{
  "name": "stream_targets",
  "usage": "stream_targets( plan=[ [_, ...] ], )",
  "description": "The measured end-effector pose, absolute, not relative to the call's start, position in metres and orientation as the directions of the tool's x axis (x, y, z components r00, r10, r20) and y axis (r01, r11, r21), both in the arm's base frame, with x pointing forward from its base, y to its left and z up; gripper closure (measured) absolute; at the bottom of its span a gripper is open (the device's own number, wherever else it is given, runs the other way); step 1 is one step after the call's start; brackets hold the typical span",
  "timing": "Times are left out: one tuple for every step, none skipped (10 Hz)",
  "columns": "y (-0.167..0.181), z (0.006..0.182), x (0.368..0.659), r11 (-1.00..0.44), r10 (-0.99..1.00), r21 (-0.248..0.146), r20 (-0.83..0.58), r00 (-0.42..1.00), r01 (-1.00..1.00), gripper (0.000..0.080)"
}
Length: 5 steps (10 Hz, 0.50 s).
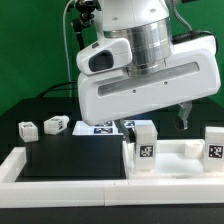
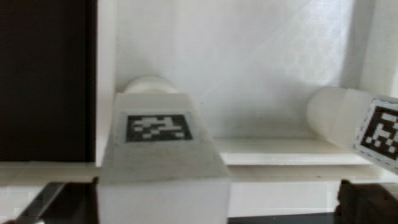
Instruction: Assemble square table
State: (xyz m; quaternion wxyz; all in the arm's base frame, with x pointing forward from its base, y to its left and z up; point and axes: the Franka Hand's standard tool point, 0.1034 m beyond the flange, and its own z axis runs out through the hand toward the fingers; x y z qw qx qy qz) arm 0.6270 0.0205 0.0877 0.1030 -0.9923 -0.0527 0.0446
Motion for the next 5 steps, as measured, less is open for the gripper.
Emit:
stream_targets(
  plan=[
    [0.012, 0.084, 0.626, -0.974, 0.115, -0.204, -0.083, 0.99, 0.097, 0.015],
    [0.004, 0.078, 0.624, -0.978, 0.098, -0.195, -0.094, 0.991, 0.078, 0.015],
    [0.002, 0.076, 0.623, -0.979, 0.089, -0.191, -0.098, 0.991, 0.069, 0.015],
    [-0.004, 0.073, 0.624, -0.979, 0.102, -0.186, -0.075, 0.992, 0.086, 0.015],
    [-0.004, 0.073, 0.624, -0.981, 0.08, -0.185, -0.08, 0.994, 0.065, 0.015]
  ],
)
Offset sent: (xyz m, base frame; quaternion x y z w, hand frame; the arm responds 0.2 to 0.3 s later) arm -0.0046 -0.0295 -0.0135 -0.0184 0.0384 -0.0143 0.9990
